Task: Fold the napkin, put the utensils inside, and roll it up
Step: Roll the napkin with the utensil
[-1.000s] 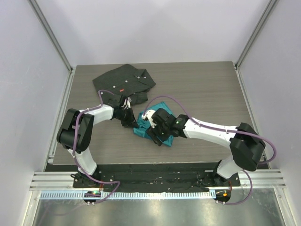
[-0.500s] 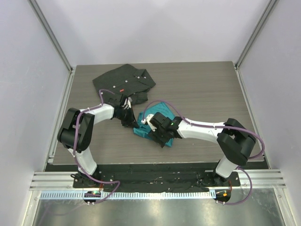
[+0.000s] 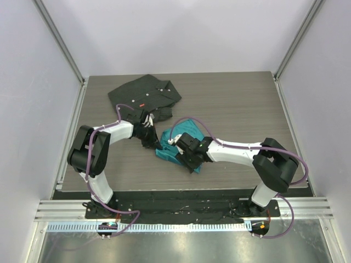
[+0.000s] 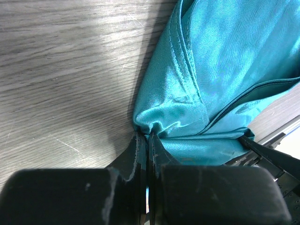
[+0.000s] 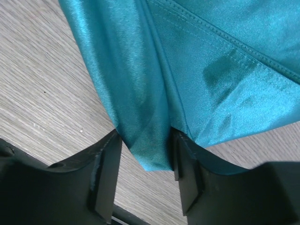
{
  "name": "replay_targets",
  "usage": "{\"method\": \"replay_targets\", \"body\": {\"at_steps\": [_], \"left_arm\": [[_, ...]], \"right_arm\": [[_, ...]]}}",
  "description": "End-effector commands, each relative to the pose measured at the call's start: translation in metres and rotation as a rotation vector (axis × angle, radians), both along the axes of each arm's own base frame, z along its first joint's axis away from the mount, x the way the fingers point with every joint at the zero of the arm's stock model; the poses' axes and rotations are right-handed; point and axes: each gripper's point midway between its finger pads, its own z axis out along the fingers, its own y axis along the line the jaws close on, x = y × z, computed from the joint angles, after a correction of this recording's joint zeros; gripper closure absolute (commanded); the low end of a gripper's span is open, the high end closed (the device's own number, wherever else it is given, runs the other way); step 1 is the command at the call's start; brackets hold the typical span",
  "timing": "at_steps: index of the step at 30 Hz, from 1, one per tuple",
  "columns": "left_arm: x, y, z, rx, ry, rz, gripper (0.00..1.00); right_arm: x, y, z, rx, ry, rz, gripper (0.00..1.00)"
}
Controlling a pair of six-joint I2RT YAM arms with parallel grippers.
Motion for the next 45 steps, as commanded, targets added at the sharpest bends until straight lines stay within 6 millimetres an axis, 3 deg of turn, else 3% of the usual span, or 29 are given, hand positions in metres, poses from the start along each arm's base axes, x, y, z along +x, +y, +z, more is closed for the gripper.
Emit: {"method": "replay_targets", "body": {"at_steps": [1,5,9,12,17,24,30,37,43,45], "left_arm": [[-0.006,0.002,-0.002,0.024,0.017,-0.028,1.0],[-0.007,0.001,-0.003,0.019,0.024,-0.034,1.0],[-0.009,0.002,-0.005,0.026,0.041,-0.045,1.0],[-0.012,0.004,-0.008,0.042,0.067,-0.055,1.0],[-0.013,0.006,-0.009,0.065,0.09,-0.067,1.0],[-0.013,0.006,-0.009,0.071,0.104,-0.081,1.0],[-0.01,0.005,-0.007,0.069,0.101,-0.089,1.0],[-0.009,0.004,-0.007,0.066,0.104,-0.093,1.0],[-0.007,0.0,-0.002,0.039,0.081,-0.095,1.0],[-0.003,-0.001,0.002,0.032,0.063,-0.085,0.93]], "right_arm": [[-0.009,-0.002,0.002,-0.003,0.035,-0.032,0.49],[-0.005,-0.003,0.006,-0.006,0.014,-0.046,0.48],[0.006,0.002,0.033,0.026,-0.05,-0.044,0.4],[0.021,0.02,0.067,0.079,-0.124,-0.007,0.34],[0.034,0.051,0.088,0.105,-0.235,0.08,0.32],[0.051,0.095,0.067,0.135,-0.287,0.195,0.33],[0.052,0.11,0.048,0.15,-0.26,0.244,0.35],[0.042,0.108,0.019,0.123,-0.186,0.257,0.41],[0.033,0.093,-0.006,0.107,-0.086,0.228,0.58],[0.022,0.091,-0.012,0.125,-0.03,0.236,0.64]]}}
